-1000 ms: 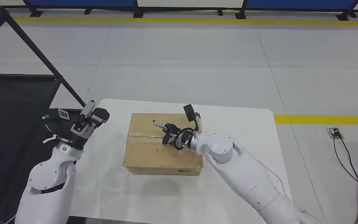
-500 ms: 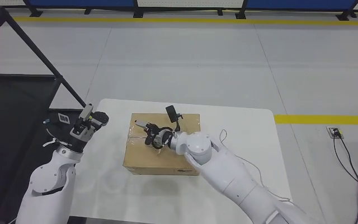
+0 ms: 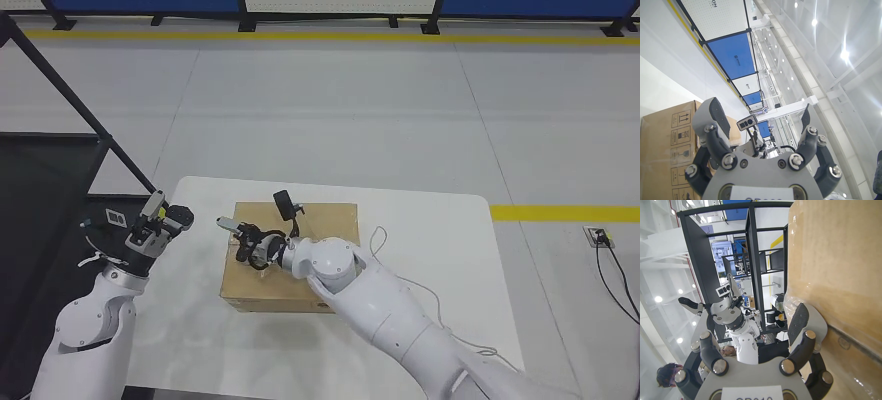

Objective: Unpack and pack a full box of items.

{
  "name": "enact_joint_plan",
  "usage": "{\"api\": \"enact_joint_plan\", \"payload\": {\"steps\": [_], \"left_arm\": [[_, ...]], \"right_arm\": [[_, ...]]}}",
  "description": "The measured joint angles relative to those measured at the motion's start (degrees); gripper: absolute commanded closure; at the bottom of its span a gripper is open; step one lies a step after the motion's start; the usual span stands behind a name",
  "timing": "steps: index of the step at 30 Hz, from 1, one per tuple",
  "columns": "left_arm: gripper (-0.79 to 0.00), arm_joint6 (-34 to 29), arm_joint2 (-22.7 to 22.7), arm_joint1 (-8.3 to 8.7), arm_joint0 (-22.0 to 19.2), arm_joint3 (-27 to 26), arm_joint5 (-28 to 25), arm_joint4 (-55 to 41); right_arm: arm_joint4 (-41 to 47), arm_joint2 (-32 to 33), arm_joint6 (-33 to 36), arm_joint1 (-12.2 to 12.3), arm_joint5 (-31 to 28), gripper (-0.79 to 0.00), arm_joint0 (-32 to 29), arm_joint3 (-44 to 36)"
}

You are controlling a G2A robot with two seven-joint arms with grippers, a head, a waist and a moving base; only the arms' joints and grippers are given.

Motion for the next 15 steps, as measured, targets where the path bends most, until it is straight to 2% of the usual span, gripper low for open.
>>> {"api": "enact_joint_plan", "payload": {"steps": [7,15], "left_arm": [[-0.785,-0.7,0.4,0.14,-0.9,0.4,0.3,0.2],[-0.785,-1.4,0.5,0.36,-1.4,-0.3,0.4,0.6]], "right_arm": [[-2.6,1.4,3.1,-0.1,0.9,-0.785,1.1,1.9],[-6.8,6.1,8.3,3.1,1.9,-0.785,0.5,-0.7]]}}
